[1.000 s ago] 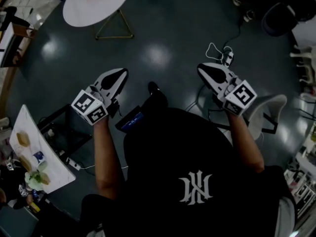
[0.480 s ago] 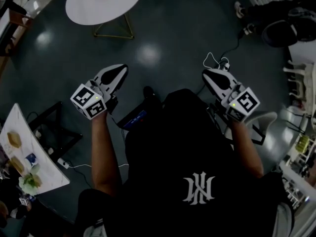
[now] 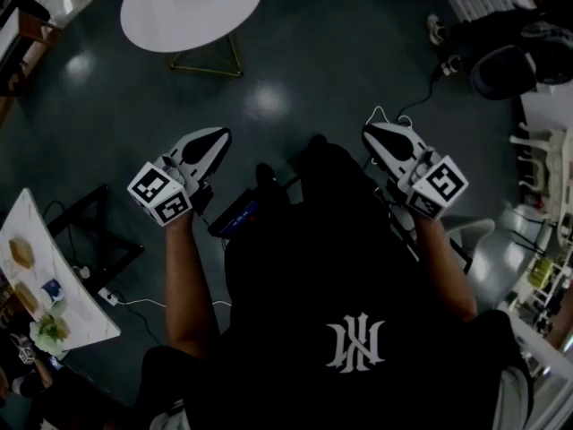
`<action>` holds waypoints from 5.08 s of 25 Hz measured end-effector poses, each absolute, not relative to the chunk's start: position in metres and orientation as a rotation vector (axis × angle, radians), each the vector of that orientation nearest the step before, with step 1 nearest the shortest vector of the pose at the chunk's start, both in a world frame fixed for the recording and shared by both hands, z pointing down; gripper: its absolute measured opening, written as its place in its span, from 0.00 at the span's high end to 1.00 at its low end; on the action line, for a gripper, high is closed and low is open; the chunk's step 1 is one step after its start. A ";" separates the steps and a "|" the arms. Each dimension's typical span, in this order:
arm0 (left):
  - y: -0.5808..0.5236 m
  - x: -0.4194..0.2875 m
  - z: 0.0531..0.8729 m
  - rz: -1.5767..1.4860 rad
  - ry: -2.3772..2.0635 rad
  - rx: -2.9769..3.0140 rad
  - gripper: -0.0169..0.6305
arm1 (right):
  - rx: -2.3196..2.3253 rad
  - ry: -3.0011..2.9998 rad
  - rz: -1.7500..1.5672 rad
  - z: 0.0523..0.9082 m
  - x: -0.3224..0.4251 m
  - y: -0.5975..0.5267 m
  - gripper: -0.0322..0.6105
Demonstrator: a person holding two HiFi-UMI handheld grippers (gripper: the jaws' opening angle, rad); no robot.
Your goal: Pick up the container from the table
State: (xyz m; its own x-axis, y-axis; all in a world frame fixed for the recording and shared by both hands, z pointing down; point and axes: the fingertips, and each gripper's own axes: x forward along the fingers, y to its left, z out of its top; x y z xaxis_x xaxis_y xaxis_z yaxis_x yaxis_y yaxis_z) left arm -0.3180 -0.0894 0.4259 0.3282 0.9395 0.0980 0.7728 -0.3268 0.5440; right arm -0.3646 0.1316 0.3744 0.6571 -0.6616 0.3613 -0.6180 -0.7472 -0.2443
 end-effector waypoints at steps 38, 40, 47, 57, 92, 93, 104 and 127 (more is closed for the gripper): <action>0.078 -0.091 0.348 0.324 0.968 2.434 0.97 | -2.613 1.527 -0.512 0.391 -0.058 0.384 0.88; 0.075 -0.087 0.346 0.296 0.960 2.424 0.97 | -2.583 1.525 -0.498 0.394 -0.055 0.379 0.88; 0.046 -0.042 0.329 0.059 0.872 2.354 0.97 | -2.593 1.512 -0.559 0.410 -0.028 0.375 0.88; 0.016 0.041 0.346 0.019 0.757 2.349 0.97 | -2.602 1.595 -0.600 0.393 0.061 0.347 0.87; -0.119 0.110 0.438 0.399 0.078 2.470 0.97 | -1.865 2.382 -0.731 0.423 0.284 0.044 0.87; -0.119 0.114 0.442 0.412 0.040 2.454 0.97 | -1.829 2.424 -0.753 0.428 0.290 0.036 0.87; -0.118 0.143 0.489 0.395 -0.225 2.301 0.97 | -1.476 2.764 -0.905 0.477 0.326 -0.038 0.76; -0.103 0.186 0.622 0.392 -0.439 1.859 0.74 | -1.134 3.061 -1.295 0.616 0.304 -0.129 0.69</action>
